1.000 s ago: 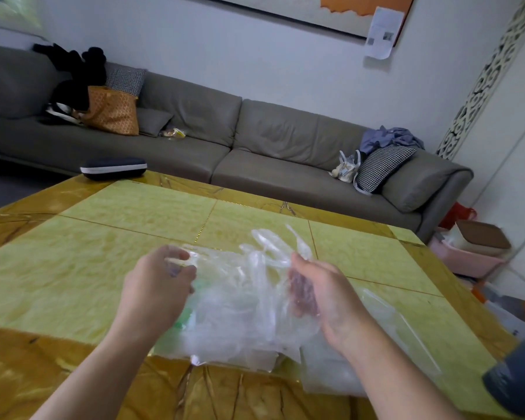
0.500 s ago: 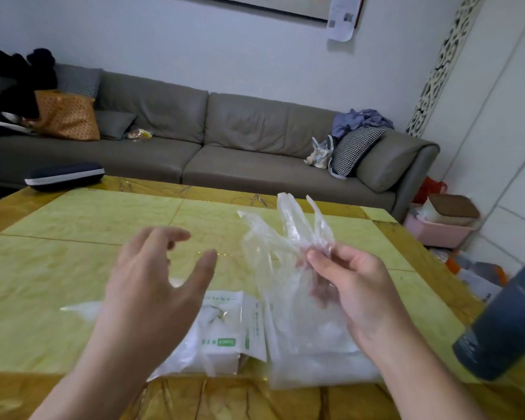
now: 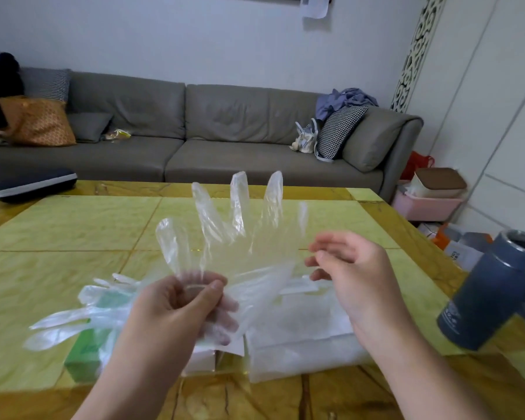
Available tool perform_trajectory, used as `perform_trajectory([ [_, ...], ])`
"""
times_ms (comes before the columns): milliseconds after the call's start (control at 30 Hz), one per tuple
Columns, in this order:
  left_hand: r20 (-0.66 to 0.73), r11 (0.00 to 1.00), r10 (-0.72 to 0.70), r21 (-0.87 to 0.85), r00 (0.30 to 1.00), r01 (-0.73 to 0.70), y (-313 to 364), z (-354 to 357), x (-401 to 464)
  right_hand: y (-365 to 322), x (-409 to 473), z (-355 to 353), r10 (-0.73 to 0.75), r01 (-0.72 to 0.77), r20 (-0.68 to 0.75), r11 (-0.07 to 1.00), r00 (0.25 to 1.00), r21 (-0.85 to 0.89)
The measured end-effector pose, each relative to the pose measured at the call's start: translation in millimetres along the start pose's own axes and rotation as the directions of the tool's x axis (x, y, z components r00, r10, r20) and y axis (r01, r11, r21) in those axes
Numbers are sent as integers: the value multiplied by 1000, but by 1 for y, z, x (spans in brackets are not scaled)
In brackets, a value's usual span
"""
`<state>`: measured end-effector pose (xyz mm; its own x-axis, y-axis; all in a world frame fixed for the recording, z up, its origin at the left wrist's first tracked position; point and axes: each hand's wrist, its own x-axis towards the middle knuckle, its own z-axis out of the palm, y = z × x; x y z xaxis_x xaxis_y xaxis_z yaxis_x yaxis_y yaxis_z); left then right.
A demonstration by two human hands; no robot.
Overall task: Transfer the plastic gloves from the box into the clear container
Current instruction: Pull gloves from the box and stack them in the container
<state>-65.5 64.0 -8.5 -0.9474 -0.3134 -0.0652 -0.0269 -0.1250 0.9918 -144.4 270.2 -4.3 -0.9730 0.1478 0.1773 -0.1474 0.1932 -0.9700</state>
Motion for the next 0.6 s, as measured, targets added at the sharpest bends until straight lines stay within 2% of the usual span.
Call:
perform_trajectory([
  [33,-14,1000,8,29,1000,-8,-1,1,0,-6,-5,-3,-140,136,-23,984,990,-117],
  [67,-30,998,17,54,999,-15,-3,3,0,-15,-12,-7,-326,323,18,923,945,-209],
  [100,-40,997,27,72,999,-24,-3,4,-1,-26,-19,-10,-493,516,150,812,857,-273],
  [133,-46,996,41,86,998,-37,-3,5,-3,-35,-27,-11,-571,664,342,675,746,-321],
  [167,-48,993,63,102,997,-58,-3,6,-4,-41,-36,-8,-550,753,519,541,654,-375],
  [200,-45,990,86,116,995,-80,-2,7,-6,-44,-44,-3,-503,806,631,405,590,-431],
  [233,-37,988,101,118,994,-96,0,8,-7,-42,-49,3,-476,834,686,272,550,-480],
  [267,-27,990,105,101,994,-102,4,8,-10,-38,-52,11,-462,836,706,184,537,-516],
  [300,-17,993,99,65,995,-98,8,9,-12,-34,-54,17,-466,827,696,175,547,-534],
  [333,-2,996,92,13,996,-92,14,11,-15,-32,-54,21,-492,822,667,228,560,-522],
  [433,42,976,139,-177,989,-130,38,22,-28,-43,-52,16,-547,765,539,522,640,-378],
  [500,97,947,203,-271,974,-170,55,32,-36,-55,-52,3,-462,626,532,760,710,-176],
  [533,140,936,217,-312,966,-165,64,39,-39,-59,-51,-3,-424,544,552,836,718,-65],
  [600,233,918,218,-379,948,-118,75,52,-42,-62,-43,-15,-380,365,562,920,735,145],
])
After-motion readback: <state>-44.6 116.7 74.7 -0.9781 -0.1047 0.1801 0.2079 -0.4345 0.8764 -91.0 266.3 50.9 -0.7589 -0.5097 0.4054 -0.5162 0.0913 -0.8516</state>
